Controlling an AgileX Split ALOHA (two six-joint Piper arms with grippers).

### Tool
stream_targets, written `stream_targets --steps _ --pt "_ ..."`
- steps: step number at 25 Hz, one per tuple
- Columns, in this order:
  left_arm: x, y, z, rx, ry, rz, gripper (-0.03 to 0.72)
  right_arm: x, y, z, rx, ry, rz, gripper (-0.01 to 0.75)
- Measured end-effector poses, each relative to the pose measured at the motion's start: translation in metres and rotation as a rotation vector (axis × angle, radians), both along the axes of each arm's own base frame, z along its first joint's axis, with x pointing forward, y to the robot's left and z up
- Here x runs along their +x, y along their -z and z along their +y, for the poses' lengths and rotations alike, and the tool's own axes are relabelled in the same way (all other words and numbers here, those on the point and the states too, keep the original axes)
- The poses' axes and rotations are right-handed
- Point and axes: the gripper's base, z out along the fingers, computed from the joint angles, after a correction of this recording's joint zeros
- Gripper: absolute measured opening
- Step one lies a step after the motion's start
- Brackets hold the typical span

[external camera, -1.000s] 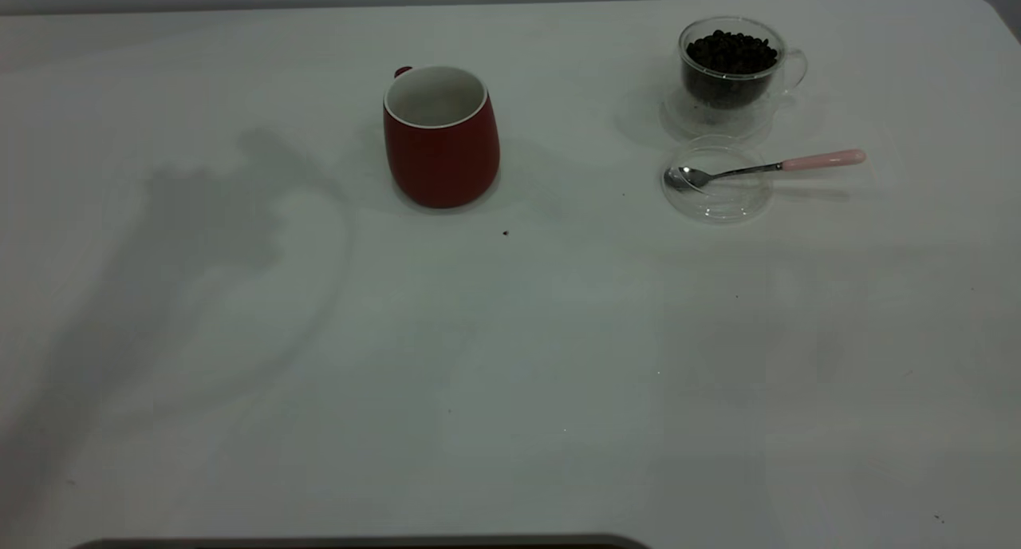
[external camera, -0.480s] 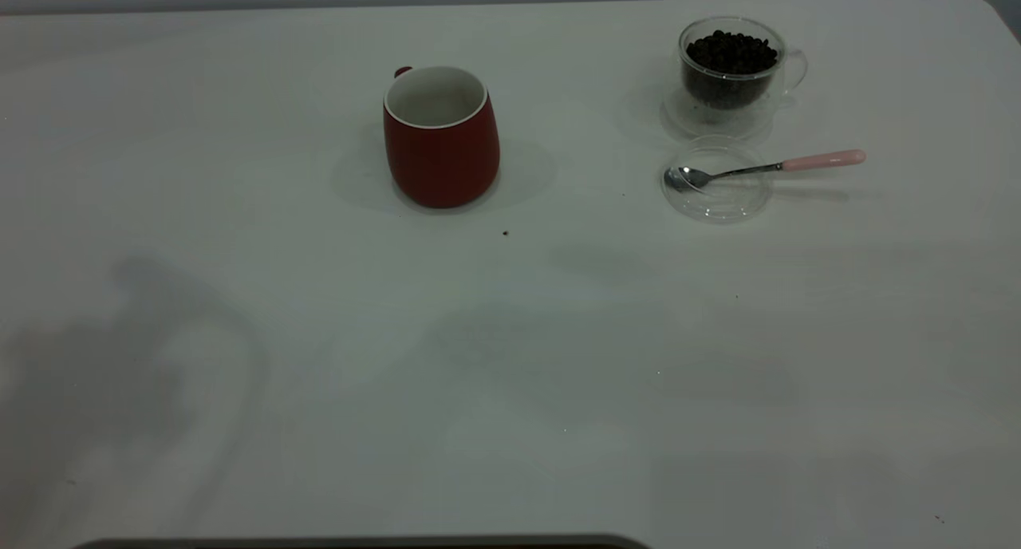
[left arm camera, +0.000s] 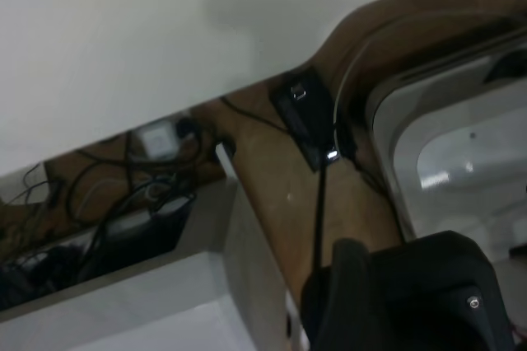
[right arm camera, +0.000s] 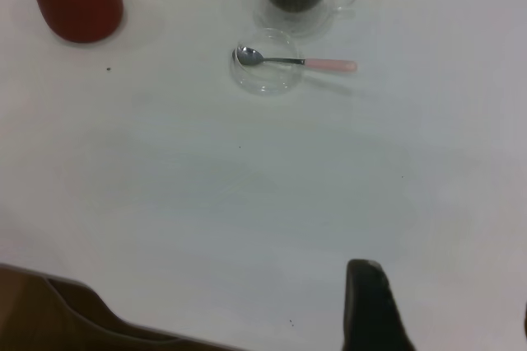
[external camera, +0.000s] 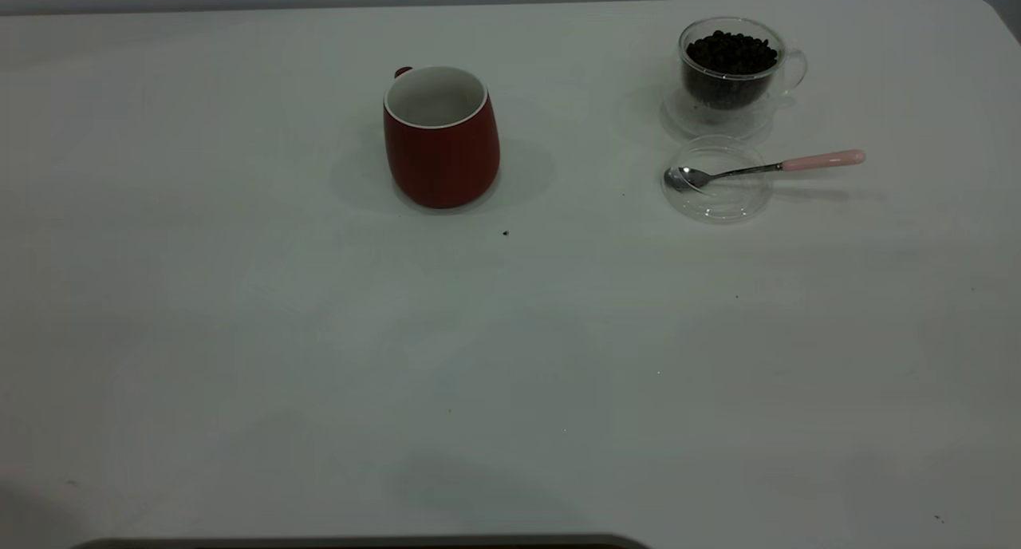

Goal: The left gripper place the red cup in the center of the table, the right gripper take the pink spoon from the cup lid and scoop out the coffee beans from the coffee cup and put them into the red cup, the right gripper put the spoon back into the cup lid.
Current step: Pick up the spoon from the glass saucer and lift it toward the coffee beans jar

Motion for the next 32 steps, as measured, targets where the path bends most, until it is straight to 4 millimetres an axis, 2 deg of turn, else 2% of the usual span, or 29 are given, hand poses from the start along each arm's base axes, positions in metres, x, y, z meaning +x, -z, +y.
stream_targets --steps 3,13,18,22,27,32 --pt "-0.020 0.008 0.005 -0.029 -0.050 -0.075 0.587 0.000 0.000 0.000 0.000 0.000 0.000 0.473" --pt "-0.065 -0.009 0.015 -0.155 -0.077 -0.427 0.587 0.000 0.000 0.000 0.000 0.000 0.000 0.473" --pt "-0.090 -0.011 0.021 -0.204 -0.086 -0.595 0.587 0.000 0.000 0.000 0.000 0.000 0.000 0.473" --pt "-0.107 -0.011 0.024 -0.208 -0.159 -0.717 0.587 0.000 0.000 0.000 0.000 0.000 0.000 0.473" --pt "-0.112 -0.010 0.023 -0.183 -0.246 -0.750 0.587 0.000 0.000 0.000 0.000 0.000 0.000 0.473" --pt "-0.112 -0.010 0.023 -0.181 -0.251 -0.749 0.587 0.000 0.000 0.000 0.002 -0.001 0.000 0.473"
